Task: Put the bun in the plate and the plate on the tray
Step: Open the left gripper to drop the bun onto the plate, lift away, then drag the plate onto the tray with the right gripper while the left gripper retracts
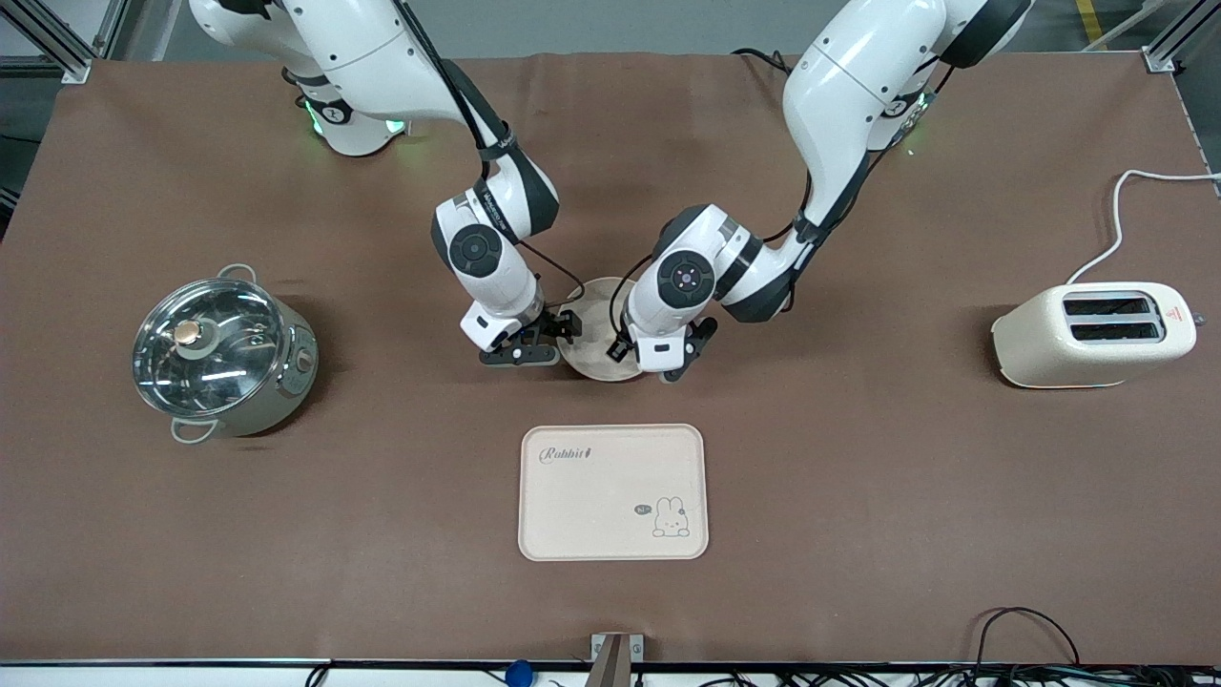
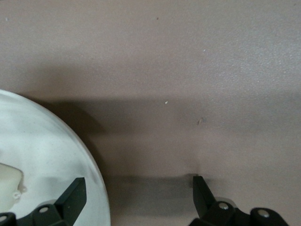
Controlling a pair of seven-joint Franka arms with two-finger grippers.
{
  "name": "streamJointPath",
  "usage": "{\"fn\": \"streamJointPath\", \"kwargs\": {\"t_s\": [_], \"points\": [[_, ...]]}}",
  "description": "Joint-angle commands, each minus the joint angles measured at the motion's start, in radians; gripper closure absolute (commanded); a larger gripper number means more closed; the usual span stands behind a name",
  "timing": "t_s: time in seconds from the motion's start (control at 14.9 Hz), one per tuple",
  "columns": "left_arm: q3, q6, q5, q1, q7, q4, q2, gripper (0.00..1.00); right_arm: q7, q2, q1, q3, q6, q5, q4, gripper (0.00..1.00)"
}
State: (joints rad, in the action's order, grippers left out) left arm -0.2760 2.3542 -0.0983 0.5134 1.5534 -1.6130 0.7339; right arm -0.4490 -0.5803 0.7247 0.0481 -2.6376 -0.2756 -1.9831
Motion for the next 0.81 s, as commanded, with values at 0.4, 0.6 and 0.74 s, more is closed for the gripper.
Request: {"fn": "streamJointPath", "kwargs": {"t_s": [0.4,0.6,0.74], "points": [[0.014,-0.498,0.213,-0.179,-0.373,0.166,-0.269,0.0,-0.039,0.045,0.03,-0.004,-0.009,-0.02,-0.037,1.0],[0.014,-0.593,0.213,-0.281,-0.618,0.168,-0.375,0.0,-0.04,0.065,0.033,-0.005,0.008,-0.022,-0.039,1.0],[0.014,-0.645,0.213,-0.344,-0.76,0.173,-0.43,0.0,-0.039,0.073,0.038,-0.016,0.01,-0.022,-0.039,1.0]]}}
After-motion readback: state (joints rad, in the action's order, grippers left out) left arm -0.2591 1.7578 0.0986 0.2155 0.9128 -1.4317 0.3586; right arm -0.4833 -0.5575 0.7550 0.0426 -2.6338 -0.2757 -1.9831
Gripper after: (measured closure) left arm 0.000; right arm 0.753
